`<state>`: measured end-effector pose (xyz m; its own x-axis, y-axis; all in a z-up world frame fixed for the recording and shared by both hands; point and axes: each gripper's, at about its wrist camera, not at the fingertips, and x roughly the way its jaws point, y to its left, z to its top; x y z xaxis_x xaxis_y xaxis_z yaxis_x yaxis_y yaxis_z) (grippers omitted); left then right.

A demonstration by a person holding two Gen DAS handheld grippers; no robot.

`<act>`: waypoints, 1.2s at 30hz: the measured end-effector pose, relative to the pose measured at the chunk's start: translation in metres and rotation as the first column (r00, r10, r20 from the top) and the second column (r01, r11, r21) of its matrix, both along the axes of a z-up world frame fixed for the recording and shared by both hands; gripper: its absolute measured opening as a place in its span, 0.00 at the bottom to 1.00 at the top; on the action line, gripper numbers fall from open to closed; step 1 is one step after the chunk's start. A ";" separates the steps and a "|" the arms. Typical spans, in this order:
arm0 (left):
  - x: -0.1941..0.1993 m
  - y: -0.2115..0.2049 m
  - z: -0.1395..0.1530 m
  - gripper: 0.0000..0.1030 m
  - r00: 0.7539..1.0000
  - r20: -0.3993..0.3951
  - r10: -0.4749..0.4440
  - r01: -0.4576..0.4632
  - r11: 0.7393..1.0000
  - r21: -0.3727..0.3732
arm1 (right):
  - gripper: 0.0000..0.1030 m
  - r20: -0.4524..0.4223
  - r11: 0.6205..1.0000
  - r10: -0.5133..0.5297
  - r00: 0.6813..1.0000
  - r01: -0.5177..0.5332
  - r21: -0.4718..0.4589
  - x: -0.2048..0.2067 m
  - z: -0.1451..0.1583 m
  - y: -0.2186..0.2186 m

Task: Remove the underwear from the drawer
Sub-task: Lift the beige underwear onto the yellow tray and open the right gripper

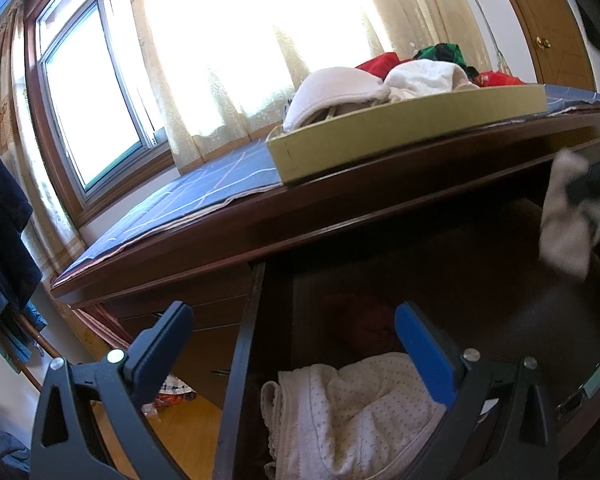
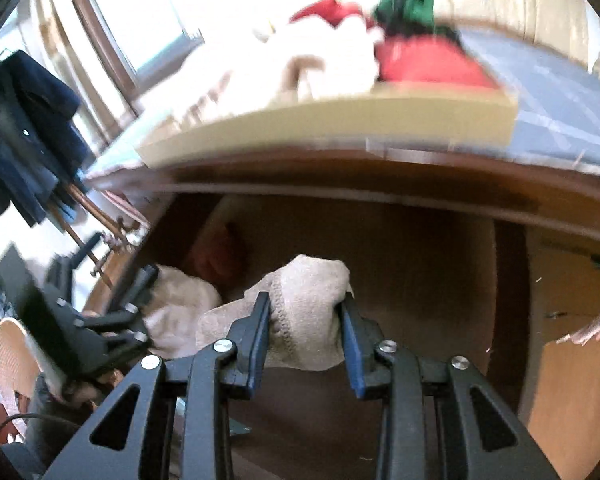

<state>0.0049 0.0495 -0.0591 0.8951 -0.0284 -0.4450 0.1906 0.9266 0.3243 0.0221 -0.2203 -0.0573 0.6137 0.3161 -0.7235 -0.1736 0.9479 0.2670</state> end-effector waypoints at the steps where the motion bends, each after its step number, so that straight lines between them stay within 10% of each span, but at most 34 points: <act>1: 0.000 0.000 0.000 1.00 1.000 0.000 0.000 0.000 1.000 0.001 | 0.35 0.021 1.000 -0.003 1.000 0.003 0.004 -0.004 0.009 -0.002; 12: 0.000 0.001 0.000 1.00 1.000 -0.001 -0.001 0.001 1.000 0.001 | 0.35 0.334 0.992 -0.120 0.935 0.099 0.078 -0.032 0.094 -0.016; 36: -0.001 0.001 0.000 1.00 1.000 0.001 -0.001 0.001 1.000 -0.003 | 0.35 0.321 0.945 -0.308 0.895 0.326 -0.002 0.056 0.068 -0.028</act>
<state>0.0039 0.0507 -0.0587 0.8956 -0.0306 -0.4439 0.1913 0.9272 0.3219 0.0785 -0.2482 0.0110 0.8718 0.0323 -0.4888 0.0730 0.9781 0.1948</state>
